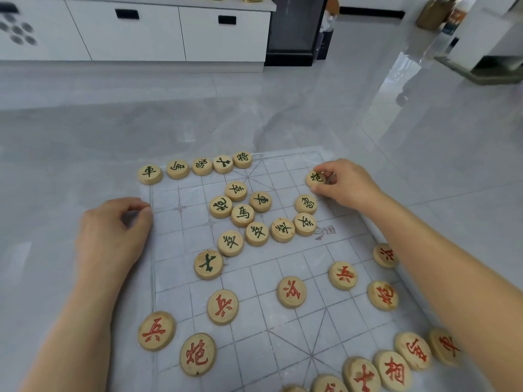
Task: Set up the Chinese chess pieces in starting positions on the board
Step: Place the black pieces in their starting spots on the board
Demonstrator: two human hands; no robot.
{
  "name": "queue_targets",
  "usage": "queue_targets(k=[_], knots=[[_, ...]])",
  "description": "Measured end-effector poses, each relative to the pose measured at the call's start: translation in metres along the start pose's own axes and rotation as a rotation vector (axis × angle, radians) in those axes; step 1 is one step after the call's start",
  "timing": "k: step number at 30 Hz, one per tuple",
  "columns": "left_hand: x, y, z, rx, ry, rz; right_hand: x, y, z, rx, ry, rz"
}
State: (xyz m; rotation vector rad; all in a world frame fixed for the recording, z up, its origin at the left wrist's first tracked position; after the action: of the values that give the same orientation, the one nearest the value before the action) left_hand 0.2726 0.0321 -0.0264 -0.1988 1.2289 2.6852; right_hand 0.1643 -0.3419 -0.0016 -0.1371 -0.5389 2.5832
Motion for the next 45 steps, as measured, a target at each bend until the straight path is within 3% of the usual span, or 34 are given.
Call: queue_targets(k=[6, 13, 28, 35, 45], knots=[[-0.001, -0.004, -0.001, 0.016, 0.0, 0.006, -0.001, 0.003, -0.003, 0.007, -0.043, 0.011], [-0.002, -0.003, 0.0, 0.013, 0.003, -0.009, 0.022, -0.013, 0.013, -0.066, 0.037, 0.07], [-0.001, -0.002, 0.0, 0.017, 0.006, -0.035, 0.047, -0.03, -0.01, 0.2, -0.22, 0.253], [-0.003, -0.005, -0.002, 0.03, 0.002, -0.034, 0.002, -0.06, 0.003, 0.168, 0.045, 0.226], [-0.002, -0.005, -0.002, 0.03, 0.015, -0.03, -0.057, -0.043, -0.004, 0.327, 0.023, 0.084]])
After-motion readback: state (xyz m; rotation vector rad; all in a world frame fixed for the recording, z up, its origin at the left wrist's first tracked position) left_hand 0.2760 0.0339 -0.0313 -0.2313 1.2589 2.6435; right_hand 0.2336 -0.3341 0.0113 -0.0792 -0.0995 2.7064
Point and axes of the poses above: each hand's wrist, its own x-axis away from the middle knuckle, its own z-axis out of the back of the hand, y = z × x, the point moved 5 cm from there along -x, towards the middle knuckle, and after that the axes turned 3 degrees about x, right-handed, at the moved point
